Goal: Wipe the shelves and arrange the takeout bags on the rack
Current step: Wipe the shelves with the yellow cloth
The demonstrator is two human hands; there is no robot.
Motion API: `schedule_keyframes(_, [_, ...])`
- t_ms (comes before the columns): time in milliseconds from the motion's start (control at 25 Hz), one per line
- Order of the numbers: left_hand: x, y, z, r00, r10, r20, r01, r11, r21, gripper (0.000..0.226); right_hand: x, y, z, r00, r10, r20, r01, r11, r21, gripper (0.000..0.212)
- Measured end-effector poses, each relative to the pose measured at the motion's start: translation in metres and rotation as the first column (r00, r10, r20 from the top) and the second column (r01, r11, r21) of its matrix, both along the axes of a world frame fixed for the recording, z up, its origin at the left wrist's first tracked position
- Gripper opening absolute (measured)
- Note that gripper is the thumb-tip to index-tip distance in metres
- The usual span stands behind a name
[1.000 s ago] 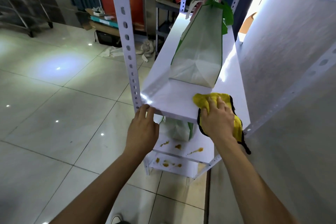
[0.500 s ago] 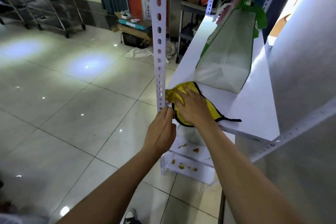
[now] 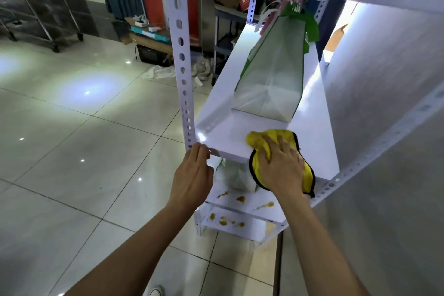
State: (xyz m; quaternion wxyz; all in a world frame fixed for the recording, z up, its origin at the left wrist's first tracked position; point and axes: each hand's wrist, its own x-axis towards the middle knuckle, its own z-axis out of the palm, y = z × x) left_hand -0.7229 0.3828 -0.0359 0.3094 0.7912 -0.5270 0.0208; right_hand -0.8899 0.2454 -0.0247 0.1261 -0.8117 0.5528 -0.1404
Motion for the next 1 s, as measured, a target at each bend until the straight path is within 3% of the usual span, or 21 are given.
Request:
schedule_keyframes(160, [-0.001,0.000,0.001,1.000,-0.003,-0.007,0.003,1.000,0.018,0.022,-0.020,-0.044,0.021,0.986,-0.154,-0.064,0.161,0.980,0.118,0.057])
schedule_keyframes(280, [-0.002,0.001,0.001,1.000,-0.005,-0.005,0.005,1.000,0.021,0.023,-0.023,-0.047,0.019,0.986,-0.140,-0.088,0.150,0.981,0.124,0.060])
schedule_keyframes(520, [-0.001,0.003,-0.008,0.999,-0.032,0.002,0.032,0.999,0.027,0.024,-0.031,0.008,-0.010,0.995,-0.083,0.062,0.094,0.975,-0.202,0.047])
schedule_keyframes(800, [0.009,0.019,-0.020,0.983,-0.183,0.003,0.183,0.982,0.050,0.035,-0.038,0.036,-0.027,0.975,-0.058,0.213,0.138,0.913,-0.384,0.035])
schedule_keyframes(1000, [0.005,0.044,-0.060,0.973,-0.192,-0.128,0.207,0.971,0.119,0.042,-0.042,0.077,-0.058,0.932,-0.015,0.363,0.184,0.881,-0.436,0.037])
